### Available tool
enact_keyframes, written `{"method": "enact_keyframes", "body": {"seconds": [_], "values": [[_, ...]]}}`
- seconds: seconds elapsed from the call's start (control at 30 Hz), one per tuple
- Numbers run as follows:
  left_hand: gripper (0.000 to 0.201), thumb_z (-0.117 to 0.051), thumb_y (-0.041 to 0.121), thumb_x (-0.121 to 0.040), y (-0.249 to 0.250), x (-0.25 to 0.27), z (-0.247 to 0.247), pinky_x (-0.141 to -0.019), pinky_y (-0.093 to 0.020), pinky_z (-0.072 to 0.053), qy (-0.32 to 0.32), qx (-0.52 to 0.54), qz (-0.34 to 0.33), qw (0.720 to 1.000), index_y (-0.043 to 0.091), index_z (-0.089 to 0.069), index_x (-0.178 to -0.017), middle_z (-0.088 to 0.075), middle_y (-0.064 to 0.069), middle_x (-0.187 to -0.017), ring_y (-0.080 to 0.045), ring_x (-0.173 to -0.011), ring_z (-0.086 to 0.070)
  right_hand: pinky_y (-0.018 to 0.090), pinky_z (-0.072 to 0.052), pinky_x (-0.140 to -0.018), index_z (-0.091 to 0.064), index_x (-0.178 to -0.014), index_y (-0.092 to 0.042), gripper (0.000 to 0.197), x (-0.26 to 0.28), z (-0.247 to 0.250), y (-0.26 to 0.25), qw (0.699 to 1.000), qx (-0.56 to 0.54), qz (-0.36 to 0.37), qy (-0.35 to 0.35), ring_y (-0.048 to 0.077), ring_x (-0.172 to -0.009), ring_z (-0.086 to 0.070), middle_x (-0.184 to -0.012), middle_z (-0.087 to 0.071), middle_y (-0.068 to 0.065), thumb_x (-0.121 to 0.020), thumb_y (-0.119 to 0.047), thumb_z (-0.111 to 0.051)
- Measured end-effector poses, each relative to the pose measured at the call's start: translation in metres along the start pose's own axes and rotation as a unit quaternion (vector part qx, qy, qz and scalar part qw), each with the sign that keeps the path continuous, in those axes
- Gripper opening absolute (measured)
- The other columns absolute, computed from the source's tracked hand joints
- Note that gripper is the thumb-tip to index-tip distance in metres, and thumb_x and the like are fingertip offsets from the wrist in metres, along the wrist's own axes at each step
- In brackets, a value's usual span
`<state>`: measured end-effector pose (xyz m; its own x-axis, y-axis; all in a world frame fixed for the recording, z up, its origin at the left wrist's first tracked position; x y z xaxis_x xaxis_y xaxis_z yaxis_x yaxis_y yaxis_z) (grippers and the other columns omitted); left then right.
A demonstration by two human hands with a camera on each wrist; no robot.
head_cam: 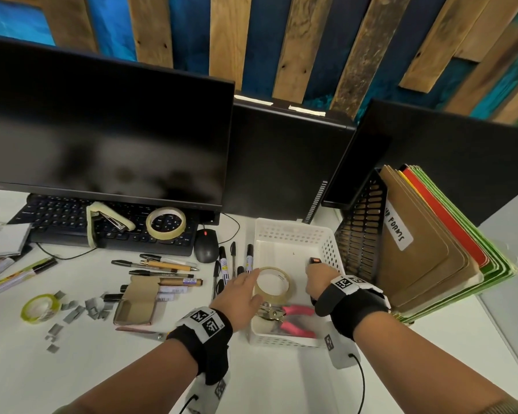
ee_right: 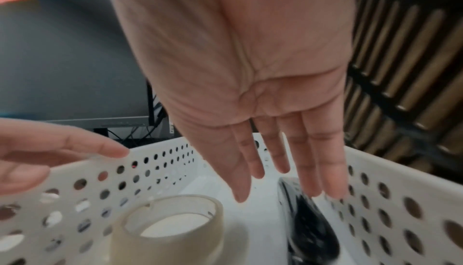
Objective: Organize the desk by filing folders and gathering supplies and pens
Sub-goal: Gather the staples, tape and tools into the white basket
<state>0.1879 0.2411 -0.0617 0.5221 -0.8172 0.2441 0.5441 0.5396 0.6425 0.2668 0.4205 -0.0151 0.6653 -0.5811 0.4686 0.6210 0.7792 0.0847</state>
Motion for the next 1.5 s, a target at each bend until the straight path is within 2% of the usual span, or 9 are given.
{"method": "enact_keyframes", "body": {"seconds": [0.13, 0.33, 0.53, 0.67, 0.83, 0.97, 1.17, 1.23, 1.5], "values": [[0.055, -0.038, 0.032, -0.098, -0.003, 0.009, 0.015, -0.113, -0.034, -0.026, 0.039, 0.013, 0.002, 0.999, 0.019, -0.018, -0.148, -0.029, -0.003, -0.15, -0.023, -0.139, -0.026, 0.033, -0.052, -0.082, -0.057, -0.11, -0.006, 0.027, 0.015, 0.02, -0.025, 0.998, 0.007, 0.033, 0.047, 0.028, -0.101, -0.062, -0.112, -0.062, 0.011, -0.085, -0.008, -0.045], [0.038, -0.044, 0.028, -0.095, -0.032, 0.024, 0.045, -0.105, -0.031, -0.035, 0.103, -0.024, 0.012, 0.994, 0.017, -0.047, -0.131, -0.047, -0.004, -0.136, -0.022, -0.126, -0.041, 0.034, -0.049, -0.083, -0.056, -0.114, -0.005, 0.027, 0.037, 0.044, -0.081, 0.992, 0.017, 0.067, 0.109, 0.03, -0.105, -0.059, -0.116, -0.059, 0.013, -0.088, -0.01, -0.047], [0.034, -0.048, 0.025, -0.092, -0.097, 0.052, 0.091, -0.102, -0.032, -0.04, 0.153, -0.028, 0.09, 0.984, 0.017, -0.057, -0.124, -0.055, -0.006, -0.129, -0.023, -0.12, -0.049, 0.034, -0.047, -0.083, -0.055, -0.117, -0.007, 0.031, 0.055, 0.051, -0.161, 0.984, 0.003, 0.109, 0.143, 0.03, -0.109, -0.056, -0.117, -0.055, 0.011, -0.087, -0.006, -0.048], [0.035, -0.051, 0.019, -0.09, -0.142, 0.078, 0.12, -0.102, -0.031, -0.037, 0.173, -0.023, 0.146, 0.974, 0.013, -0.057, -0.124, -0.054, -0.01, -0.13, -0.027, -0.121, -0.048, 0.034, -0.046, -0.085, -0.056, -0.116, -0.008, 0.03, 0.059, 0.043, -0.212, 0.981, -0.008, 0.141, 0.133, 0.029, -0.111, -0.056, -0.119, -0.056, 0.011, -0.087, -0.007, -0.049], [0.034, -0.052, 0.025, -0.09, -0.191, 0.102, 0.14, -0.1, -0.035, -0.04, 0.171, -0.026, 0.207, 0.963, 0.015, -0.056, -0.122, -0.054, -0.008, -0.127, -0.027, -0.118, -0.049, 0.035, -0.049, -0.084, -0.058, -0.115, -0.007, 0.028, 0.049, 0.022, -0.259, 0.981, 0.022, 0.17, 0.094, 0.028, -0.109, -0.058, -0.118, -0.06, 0.012, -0.09, -0.008, -0.047], [0.034, -0.052, 0.028, -0.09, -0.22, 0.116, 0.15, -0.098, -0.036, -0.044, 0.153, -0.045, 0.236, 0.959, 0.02, -0.055, -0.122, -0.052, -0.005, -0.127, -0.024, -0.119, -0.048, 0.04, -0.044, -0.093, -0.053, -0.125, -0.008, 0.034, 0.042, 0.001, -0.292, 0.986, 0.026, 0.14, 0.082, 0.031, -0.118, -0.05, -0.125, -0.054, 0.011, -0.092, -0.005, -0.043], [0.038, -0.05, 0.027, -0.091, -0.244, 0.115, 0.168, -0.102, -0.033, -0.039, 0.146, -0.053, 0.221, 0.963, 0.017, -0.049, -0.128, -0.05, -0.008, -0.131, -0.025, -0.121, -0.046, 0.037, -0.036, -0.101, -0.042, -0.135, -0.012, 0.041, 0.026, -0.015, -0.324, 0.988, -0.001, 0.139, 0.067, 0.027, -0.127, -0.039, -0.135, -0.044, 0.01, -0.094, -0.011, -0.038], [0.039, -0.05, 0.029, -0.093, -0.247, 0.104, 0.179, -0.103, -0.034, -0.039, 0.163, -0.035, 0.209, 0.964, 0.015, -0.048, -0.129, -0.05, -0.008, -0.132, -0.025, -0.121, -0.047, 0.036, -0.037, -0.097, -0.042, -0.133, -0.014, 0.04, 0.02, -0.018, -0.336, 0.987, -0.01, 0.14, 0.082, 0.027, -0.126, -0.04, -0.134, -0.044, 0.008, -0.093, -0.014, -0.043], [0.037, -0.048, 0.031, -0.094, -0.246, 0.057, 0.206, -0.095, -0.039, -0.043, 0.184, 0.036, 0.219, 0.958, 0.007, -0.045, -0.123, -0.054, -0.015, -0.122, -0.032, -0.11, -0.055, 0.038, -0.039, -0.096, -0.037, -0.13, -0.015, 0.048, -0.008, -0.003, -0.359, 0.983, -0.037, 0.147, 0.107, 0.026, -0.125, -0.041, -0.135, -0.043, 0.005, -0.086, -0.017, -0.054]]}}
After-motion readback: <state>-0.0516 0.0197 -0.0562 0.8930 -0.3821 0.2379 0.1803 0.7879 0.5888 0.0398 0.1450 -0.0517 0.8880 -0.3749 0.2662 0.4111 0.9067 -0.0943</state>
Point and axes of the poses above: each hand's wrist, its own x-axis away from the middle knuckle, its own z-axis out of the back of the hand, y = z × x, the point moved 1 cm from there along -x, towards the middle knuckle
